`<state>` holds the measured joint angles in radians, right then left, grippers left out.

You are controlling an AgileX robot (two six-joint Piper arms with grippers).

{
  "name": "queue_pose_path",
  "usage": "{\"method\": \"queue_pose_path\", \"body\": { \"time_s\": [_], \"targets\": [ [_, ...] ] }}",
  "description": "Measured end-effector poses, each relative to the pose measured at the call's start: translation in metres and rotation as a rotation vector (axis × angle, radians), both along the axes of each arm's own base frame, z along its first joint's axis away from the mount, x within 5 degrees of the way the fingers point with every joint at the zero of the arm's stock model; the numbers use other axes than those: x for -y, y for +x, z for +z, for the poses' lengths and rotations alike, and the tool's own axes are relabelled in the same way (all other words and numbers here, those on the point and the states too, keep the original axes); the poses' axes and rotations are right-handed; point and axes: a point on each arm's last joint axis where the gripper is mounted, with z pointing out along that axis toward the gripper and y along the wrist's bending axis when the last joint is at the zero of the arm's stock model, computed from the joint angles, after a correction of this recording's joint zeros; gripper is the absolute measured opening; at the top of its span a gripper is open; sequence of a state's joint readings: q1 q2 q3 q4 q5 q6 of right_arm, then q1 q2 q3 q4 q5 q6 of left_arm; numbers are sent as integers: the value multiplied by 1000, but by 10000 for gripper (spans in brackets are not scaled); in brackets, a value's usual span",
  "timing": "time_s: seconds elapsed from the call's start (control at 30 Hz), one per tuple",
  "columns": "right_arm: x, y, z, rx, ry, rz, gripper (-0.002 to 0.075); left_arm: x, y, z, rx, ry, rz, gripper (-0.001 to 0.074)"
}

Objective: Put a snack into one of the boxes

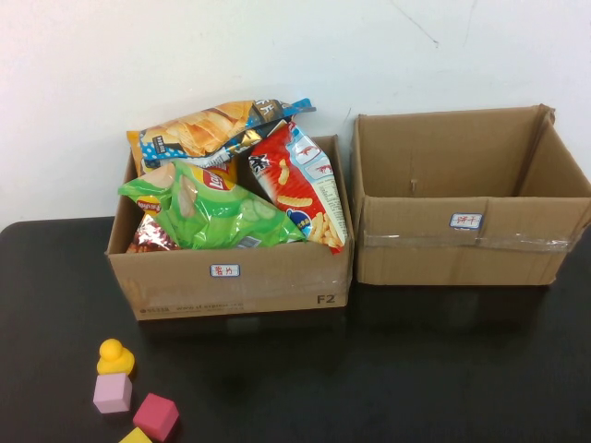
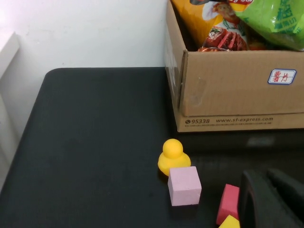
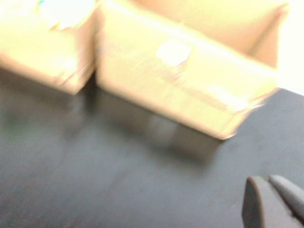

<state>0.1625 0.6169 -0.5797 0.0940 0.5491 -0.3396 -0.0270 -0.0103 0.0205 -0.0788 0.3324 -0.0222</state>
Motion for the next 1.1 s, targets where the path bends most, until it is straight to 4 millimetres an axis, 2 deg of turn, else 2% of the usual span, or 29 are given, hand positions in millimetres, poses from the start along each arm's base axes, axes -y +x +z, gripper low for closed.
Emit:
{"method": "queue_pose_path", "body": {
  "time_s": [0.17, 0.37, 0.53, 0.67, 0.93, 1.1],
  "targets": [
    [18, -26, -32, 162, 45, -163, -1, 0, 0, 0, 1, 15, -4, -1],
    [24, -53, -79, 229, 33, -257, -1, 0, 0, 0, 1, 21, -6, -1],
    [24, -64, -110, 273, 32, -271, -1, 0, 0, 0, -1, 21, -6, -1],
    [24, -64, -135, 213, 40, -273, -1, 0, 0, 0, -1, 21, -6, -1],
    [23, -64, -136, 200, 106, -290, -1, 0, 0, 0, -1, 21, -6, -1],
    [28, -65, -136, 197, 171, -392, -1, 0, 0, 0, -1, 21, -6, -1]
  ]
}}
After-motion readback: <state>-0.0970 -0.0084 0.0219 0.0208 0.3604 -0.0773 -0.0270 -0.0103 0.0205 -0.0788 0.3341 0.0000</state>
